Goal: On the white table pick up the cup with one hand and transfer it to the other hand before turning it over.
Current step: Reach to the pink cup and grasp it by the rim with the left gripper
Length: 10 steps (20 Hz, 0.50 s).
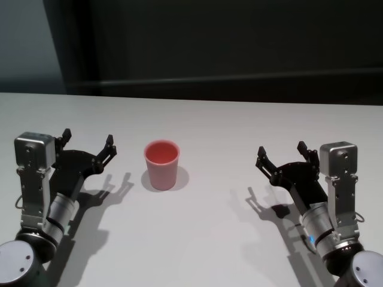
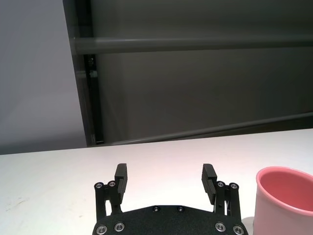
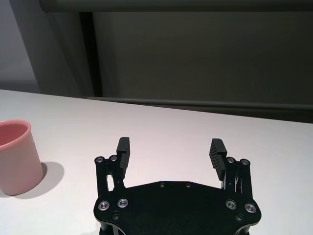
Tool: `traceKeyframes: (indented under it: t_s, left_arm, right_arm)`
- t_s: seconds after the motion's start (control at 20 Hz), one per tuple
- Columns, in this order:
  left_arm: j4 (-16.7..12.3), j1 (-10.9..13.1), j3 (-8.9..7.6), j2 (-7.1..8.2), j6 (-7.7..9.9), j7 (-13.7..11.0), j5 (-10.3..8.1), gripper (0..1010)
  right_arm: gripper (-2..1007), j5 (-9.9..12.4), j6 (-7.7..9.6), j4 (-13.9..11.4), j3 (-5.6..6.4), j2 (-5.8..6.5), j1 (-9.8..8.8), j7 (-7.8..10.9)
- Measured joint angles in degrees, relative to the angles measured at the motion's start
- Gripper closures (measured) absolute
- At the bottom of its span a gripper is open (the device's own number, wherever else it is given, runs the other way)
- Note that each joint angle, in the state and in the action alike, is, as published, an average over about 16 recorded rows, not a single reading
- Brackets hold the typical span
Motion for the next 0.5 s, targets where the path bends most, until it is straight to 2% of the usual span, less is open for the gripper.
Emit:
traceKeyframes:
  t_s: [0.5]
  left_arm:
    - [0.0, 0.0, 0.0, 0.0, 0.0, 0.0, 0.0, 7]
  right_arm:
    - [5, 0.0, 0.0, 0.0, 0.0, 0.0, 0.0, 0.0]
